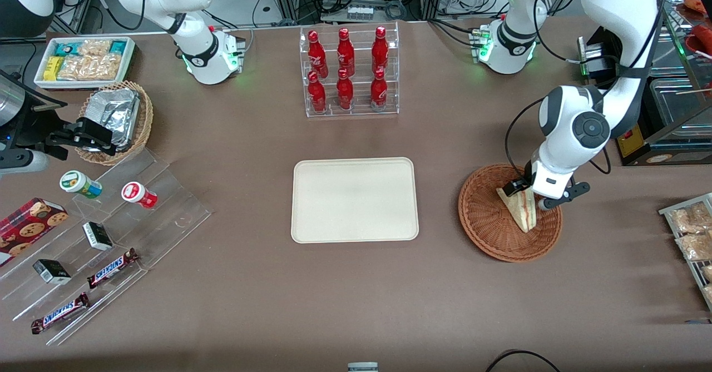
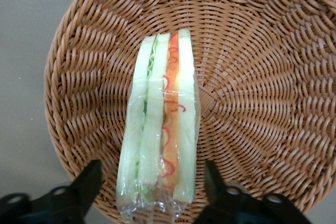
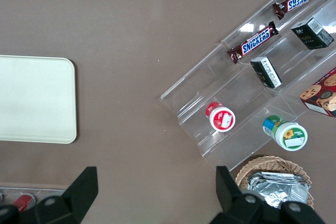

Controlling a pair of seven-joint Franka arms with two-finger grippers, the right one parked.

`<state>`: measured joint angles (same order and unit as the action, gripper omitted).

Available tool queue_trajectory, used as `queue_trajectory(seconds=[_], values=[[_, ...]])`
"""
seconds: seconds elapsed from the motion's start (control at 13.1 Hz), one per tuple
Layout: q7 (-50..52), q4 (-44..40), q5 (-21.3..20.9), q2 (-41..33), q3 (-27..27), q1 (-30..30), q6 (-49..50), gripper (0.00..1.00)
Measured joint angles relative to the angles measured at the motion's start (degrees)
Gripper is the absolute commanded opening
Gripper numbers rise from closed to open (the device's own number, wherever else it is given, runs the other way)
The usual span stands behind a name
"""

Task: Place sandwich from basket to tray
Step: 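Lower the left gripper and close it on the sandwich, then lift the sandwich and carry it toward the cream tray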

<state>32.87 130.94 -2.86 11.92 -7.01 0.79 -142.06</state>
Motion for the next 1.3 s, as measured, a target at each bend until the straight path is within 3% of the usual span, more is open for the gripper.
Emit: queue_trajectory(seconds=[0.38,0.76,1.3], values=[[-0.1,-0.4,-0.2,-0.8,0.0,0.0,1.1,0.0],[-0.8,-6.4,-3.2,-6.2,-1.0,1.1,16.3,0.0],[-1.7,-10.0,-3.6,-8.5,-7.9,7.8,21.6,0.0]])
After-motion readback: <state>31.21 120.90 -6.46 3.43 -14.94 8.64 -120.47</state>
